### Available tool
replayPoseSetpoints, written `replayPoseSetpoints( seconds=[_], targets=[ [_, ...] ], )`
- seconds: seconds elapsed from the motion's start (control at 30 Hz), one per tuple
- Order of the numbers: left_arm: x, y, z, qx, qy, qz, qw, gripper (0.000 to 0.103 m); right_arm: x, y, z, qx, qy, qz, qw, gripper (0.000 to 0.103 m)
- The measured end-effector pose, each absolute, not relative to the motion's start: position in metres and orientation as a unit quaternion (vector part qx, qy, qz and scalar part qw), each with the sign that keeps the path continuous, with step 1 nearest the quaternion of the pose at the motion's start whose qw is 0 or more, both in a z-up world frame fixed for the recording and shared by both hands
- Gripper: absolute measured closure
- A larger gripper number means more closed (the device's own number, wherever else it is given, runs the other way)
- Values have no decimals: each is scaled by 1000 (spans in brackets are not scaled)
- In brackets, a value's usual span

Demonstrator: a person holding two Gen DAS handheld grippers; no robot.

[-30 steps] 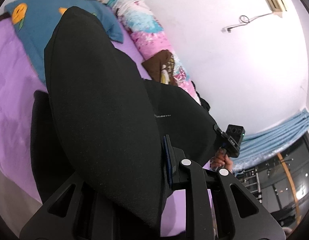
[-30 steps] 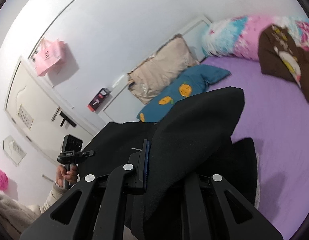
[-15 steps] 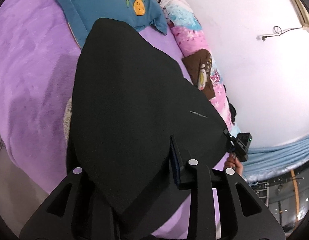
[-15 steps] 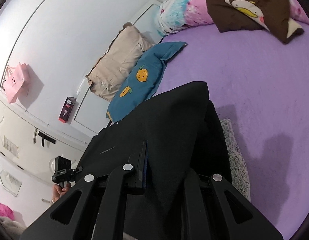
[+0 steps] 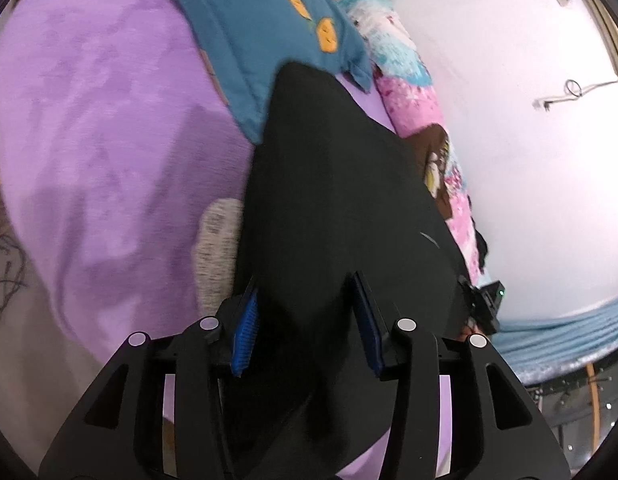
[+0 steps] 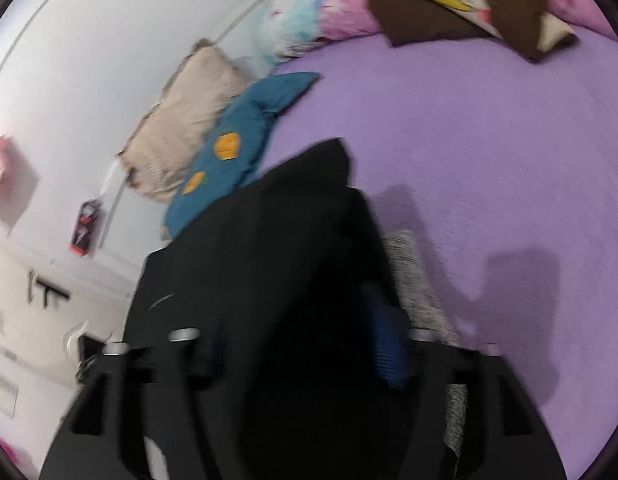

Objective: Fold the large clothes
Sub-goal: 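Lay the folded jacket down on the bed and open both tools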

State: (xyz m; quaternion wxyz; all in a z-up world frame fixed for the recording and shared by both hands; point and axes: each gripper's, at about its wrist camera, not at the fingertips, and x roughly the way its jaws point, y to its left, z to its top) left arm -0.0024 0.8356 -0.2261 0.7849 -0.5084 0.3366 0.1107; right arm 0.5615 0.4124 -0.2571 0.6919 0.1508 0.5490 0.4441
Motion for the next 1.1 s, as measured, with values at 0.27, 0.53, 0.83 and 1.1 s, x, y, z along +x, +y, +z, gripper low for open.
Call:
replayPoseSetpoints(
  seconds=[0.27, 0.53, 0.83, 1.1],
  targets=[
    [-43, 821, -178, -444, 317, 217, 810, 51, 542, 375, -222, 128, 516, 366, 763, 11],
    [-44, 739, -155, -349, 296, 225, 860, 31, 462, 348, -172, 45, 395, 391, 830, 7],
    [-84, 746, -224, -447, 222, 111, 860, 31, 454, 308, -228, 104, 439, 454, 768, 7],
    [-90, 744, -262, -474, 201, 66, 855, 39, 460, 300, -255, 139, 464, 472, 737, 44]
  ],
)
